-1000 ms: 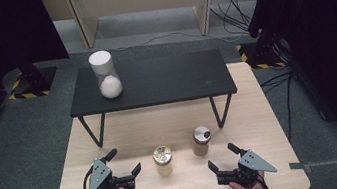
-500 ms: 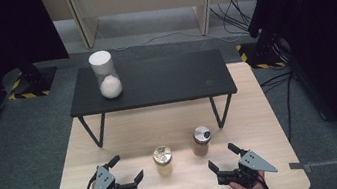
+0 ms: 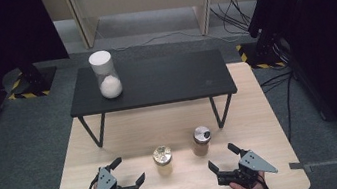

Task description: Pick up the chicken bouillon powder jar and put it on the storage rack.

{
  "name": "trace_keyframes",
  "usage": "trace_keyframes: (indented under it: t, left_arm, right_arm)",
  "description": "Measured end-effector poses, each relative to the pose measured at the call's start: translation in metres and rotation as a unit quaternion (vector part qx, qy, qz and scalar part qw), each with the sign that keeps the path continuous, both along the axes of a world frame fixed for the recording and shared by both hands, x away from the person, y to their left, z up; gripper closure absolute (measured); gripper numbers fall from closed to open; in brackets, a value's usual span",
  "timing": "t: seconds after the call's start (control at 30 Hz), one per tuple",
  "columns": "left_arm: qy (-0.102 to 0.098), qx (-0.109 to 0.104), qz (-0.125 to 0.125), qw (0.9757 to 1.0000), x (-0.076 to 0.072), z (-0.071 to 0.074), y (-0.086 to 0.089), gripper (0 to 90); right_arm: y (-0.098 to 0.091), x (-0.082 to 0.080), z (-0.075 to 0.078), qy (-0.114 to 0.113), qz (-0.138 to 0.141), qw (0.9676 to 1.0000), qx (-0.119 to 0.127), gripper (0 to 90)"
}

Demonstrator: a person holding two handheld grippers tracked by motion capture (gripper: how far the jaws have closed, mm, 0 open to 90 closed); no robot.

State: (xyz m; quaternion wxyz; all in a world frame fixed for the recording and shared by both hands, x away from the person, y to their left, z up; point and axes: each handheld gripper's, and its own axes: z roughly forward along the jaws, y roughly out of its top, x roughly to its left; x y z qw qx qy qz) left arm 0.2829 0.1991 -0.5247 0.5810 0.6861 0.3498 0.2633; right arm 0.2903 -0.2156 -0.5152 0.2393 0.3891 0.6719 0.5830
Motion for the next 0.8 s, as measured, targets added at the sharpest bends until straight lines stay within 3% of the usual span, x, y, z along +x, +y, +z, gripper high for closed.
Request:
trace_keyframes:
  t: [0.53, 0.8]
  left_arm:
    - [-0.003, 0.002, 0.004, 1.0, -0.001, 0.0, 0.002, 0.5]
    - [-0.006, 0.002, 0.006, 1.0, -0.001, 0.0, 0.003, 0.5]
  right_arm:
    - [0.008, -0.005, 0.002, -0.002, 0.022, 0.9998, -0.004, 0.7]
    - [0.021, -0.012, 0.004, -0.004, 0.051, 0.9987, -0.006, 0.7]
